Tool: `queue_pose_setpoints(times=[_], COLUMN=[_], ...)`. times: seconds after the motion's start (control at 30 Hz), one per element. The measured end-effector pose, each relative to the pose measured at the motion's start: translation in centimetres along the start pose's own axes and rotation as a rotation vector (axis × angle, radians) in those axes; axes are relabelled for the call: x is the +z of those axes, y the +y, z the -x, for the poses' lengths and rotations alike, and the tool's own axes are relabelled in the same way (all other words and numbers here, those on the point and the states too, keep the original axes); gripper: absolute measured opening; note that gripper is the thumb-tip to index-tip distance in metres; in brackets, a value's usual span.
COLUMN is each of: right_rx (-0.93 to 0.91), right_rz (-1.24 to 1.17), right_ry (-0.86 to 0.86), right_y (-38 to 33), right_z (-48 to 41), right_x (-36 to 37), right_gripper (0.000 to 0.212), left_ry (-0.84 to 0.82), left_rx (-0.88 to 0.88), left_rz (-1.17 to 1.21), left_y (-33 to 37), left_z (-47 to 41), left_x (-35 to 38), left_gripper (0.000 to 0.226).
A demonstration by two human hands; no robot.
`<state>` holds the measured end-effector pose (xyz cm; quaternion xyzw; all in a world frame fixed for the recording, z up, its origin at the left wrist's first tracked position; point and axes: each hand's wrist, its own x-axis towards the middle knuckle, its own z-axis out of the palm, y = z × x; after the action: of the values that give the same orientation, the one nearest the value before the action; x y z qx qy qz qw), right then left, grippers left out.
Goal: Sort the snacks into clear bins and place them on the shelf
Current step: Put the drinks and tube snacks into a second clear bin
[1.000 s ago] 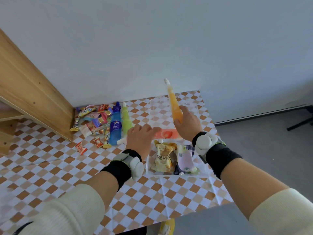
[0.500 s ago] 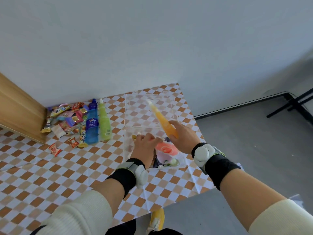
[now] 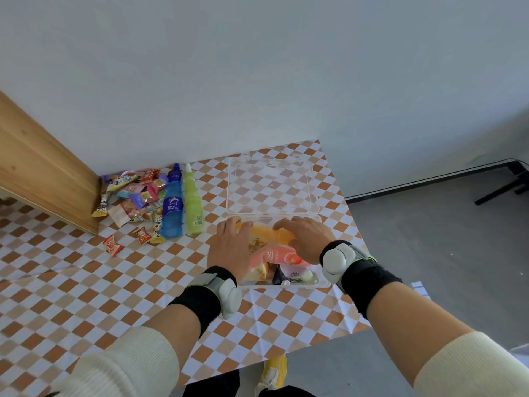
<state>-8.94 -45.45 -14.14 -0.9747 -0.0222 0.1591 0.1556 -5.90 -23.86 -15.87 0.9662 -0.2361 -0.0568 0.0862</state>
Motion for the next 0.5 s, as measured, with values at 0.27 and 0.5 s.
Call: queue_pose_setpoints(times=[0.27,0.5], right_rx=[0.222,0.271], right_rz=[0.033,-0.044], right_ry=[0.091,0.036], right_y=[-1.6,-1.6], right_z=[-0.8,-1.3], right_x=[2.3,4.2], right_gripper=[0.048,0.057], left_ry=[-0.052,-0.117], left_rx=[-0.023,0.049], left_rz=[-0.056,-0.192], left_y=[-0.2,-1.3], left_z=[-0.3,0.2], left_x=[0.7,2.0], left_gripper=[0.079,0.069])
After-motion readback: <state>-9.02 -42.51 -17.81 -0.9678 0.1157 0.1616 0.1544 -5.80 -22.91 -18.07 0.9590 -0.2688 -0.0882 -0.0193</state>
